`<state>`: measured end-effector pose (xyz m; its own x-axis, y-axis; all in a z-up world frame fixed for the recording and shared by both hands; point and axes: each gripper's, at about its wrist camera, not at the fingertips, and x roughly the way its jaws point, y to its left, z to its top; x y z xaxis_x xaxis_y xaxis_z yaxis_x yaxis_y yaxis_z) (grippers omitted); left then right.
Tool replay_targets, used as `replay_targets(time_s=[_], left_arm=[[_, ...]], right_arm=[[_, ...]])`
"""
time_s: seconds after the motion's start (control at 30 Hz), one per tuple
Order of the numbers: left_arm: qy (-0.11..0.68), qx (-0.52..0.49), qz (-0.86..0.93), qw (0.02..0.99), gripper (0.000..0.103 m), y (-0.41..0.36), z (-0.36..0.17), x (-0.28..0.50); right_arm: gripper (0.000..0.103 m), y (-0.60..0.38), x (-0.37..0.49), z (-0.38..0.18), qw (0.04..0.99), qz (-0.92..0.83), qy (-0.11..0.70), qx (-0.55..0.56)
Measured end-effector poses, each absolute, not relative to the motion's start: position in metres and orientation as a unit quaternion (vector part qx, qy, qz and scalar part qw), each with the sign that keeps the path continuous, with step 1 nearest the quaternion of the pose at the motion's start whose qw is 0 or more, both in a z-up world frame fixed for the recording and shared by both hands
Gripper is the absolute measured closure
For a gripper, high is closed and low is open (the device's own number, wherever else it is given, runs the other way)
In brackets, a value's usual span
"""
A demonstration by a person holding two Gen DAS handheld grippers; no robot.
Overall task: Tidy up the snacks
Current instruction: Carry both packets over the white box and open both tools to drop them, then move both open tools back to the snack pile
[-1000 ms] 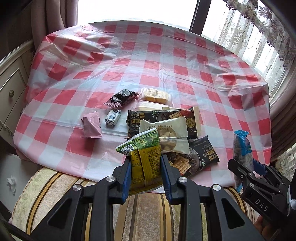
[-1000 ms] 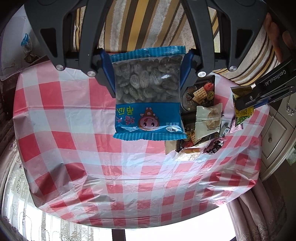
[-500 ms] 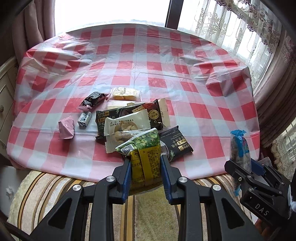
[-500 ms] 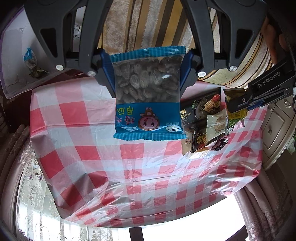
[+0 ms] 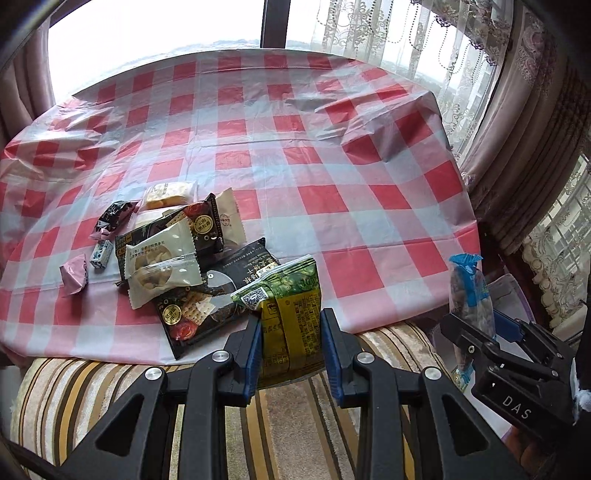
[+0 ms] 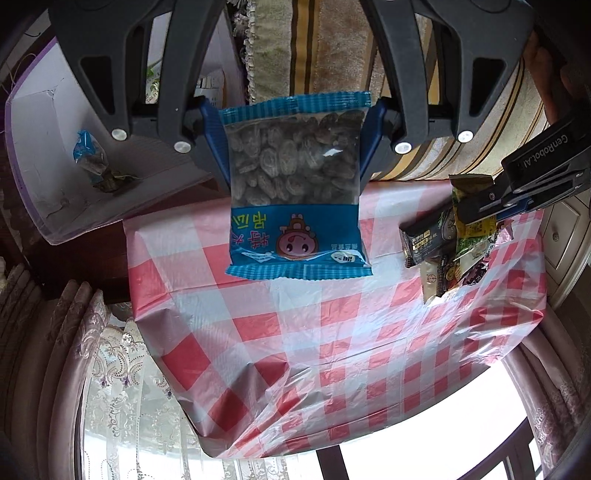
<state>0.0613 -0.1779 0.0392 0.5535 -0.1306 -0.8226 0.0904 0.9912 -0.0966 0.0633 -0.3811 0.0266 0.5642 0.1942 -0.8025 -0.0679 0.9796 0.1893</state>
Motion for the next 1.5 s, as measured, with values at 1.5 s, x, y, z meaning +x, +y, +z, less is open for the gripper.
replay_targets(time_s=[1.5], left_arm=[[0.474,-0.030,-0.215,0.853,0.039,-0.250,0.040,0.060]], right_arm=[[0.029,-0.444,0.051,0.019,0.869,-0.012,0.484,0.103]])
